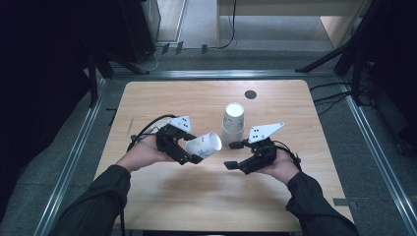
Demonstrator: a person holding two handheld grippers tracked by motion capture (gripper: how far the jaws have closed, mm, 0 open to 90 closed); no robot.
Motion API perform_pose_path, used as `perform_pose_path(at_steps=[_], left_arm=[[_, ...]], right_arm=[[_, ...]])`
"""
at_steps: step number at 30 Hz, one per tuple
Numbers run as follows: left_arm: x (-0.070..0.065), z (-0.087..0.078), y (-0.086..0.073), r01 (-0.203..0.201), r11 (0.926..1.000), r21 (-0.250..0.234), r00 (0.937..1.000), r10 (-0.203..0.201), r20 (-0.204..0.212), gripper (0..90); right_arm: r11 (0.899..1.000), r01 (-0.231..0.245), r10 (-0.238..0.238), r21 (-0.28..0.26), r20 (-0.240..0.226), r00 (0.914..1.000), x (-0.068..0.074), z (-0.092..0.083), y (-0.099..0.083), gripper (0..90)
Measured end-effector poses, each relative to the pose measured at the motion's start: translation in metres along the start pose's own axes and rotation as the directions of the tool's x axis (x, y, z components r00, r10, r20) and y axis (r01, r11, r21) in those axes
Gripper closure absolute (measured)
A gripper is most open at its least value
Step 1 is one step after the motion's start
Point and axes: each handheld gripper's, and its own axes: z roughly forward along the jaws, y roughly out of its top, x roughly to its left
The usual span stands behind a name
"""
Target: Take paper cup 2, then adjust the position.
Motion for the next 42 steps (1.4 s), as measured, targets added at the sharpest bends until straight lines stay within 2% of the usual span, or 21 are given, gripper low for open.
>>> perform_pose_path(at_steps=[5,9,15,29,34,42], left_arm=[[0.000,-0.003,0.004,-0.020,0.9989,0.044,0.9998,0.020,-0.002,21.2],[-0.001,-0.004,0.007,-0.028,0.9973,0.068,0.9994,0.030,-0.020,21.2],[0.000,-0.002,0.011,-0.045,0.9921,0.118,0.9989,0.046,-0.010,21.2],[0.001,0.010,0.015,-0.073,0.9748,0.211,0.9972,0.074,0.002,21.2],[-0.003,0.014,0.018,-0.095,0.9631,0.252,0.9951,0.099,-0.004,21.2],[-0.006,0.020,0.022,-0.105,0.9572,0.270,0.9944,0.104,0.016,21.2]], right_arm=[[1.000,0.003,-0.003,-0.005,0.013,0.9999,0.000,0.002,0.000,27.2],[1.000,-0.004,0.004,-0.004,0.008,1.0000,0.000,0.004,0.001,27.3],[1.000,0.001,-0.001,-0.008,0.018,0.9998,0.001,0.006,0.001,27.4],[1.000,0.007,-0.007,-0.012,0.028,0.9996,0.001,0.013,0.001,27.3],[1.000,0.009,-0.009,-0.023,0.027,0.9996,0.002,0.015,0.002,27.3],[0.998,0.023,-0.022,-0.056,0.024,0.9995,0.005,0.017,0.006,27.3]])
